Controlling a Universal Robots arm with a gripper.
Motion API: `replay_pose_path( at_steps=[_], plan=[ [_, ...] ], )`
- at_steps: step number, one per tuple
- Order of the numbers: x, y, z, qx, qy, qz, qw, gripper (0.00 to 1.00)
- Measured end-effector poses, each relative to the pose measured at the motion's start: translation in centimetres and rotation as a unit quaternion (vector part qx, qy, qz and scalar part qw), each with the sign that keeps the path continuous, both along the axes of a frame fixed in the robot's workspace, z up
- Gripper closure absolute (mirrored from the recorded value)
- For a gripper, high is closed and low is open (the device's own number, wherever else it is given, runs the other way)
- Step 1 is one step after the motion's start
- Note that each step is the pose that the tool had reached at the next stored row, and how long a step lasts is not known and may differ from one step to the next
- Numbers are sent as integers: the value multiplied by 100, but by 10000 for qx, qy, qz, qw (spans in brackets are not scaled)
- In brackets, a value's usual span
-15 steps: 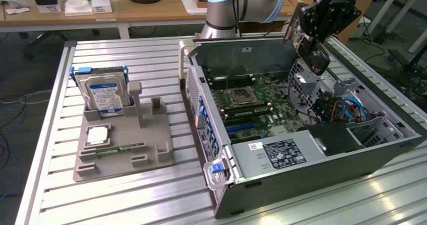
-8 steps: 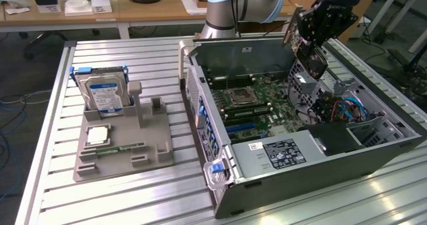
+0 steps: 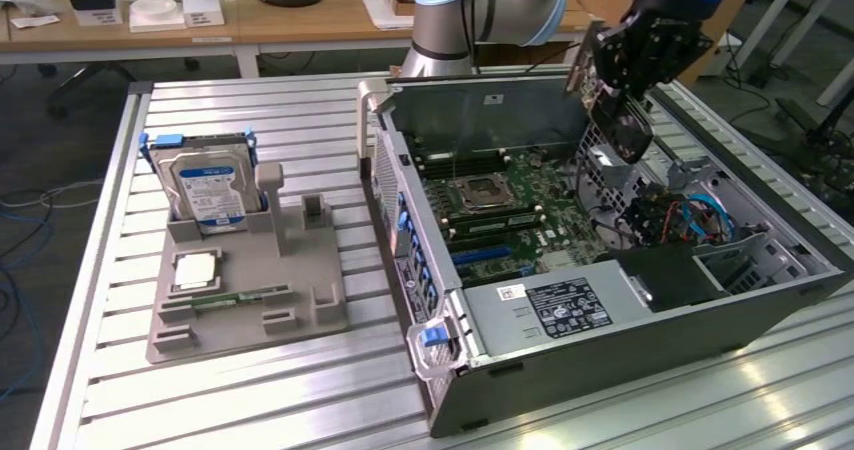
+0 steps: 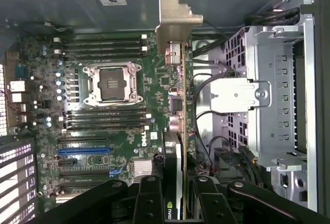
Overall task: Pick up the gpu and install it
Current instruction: 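Pick up the gpu and move the gpu toward the slot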
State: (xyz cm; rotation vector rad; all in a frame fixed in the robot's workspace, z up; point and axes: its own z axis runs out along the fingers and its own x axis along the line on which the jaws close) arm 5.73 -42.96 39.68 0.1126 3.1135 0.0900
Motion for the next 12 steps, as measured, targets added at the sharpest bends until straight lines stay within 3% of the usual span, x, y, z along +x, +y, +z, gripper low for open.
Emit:
replay_pose_path(
  at_steps=[12],
  plan=[
    [43,1,-141,-1,0,0,10000,73]
  ],
)
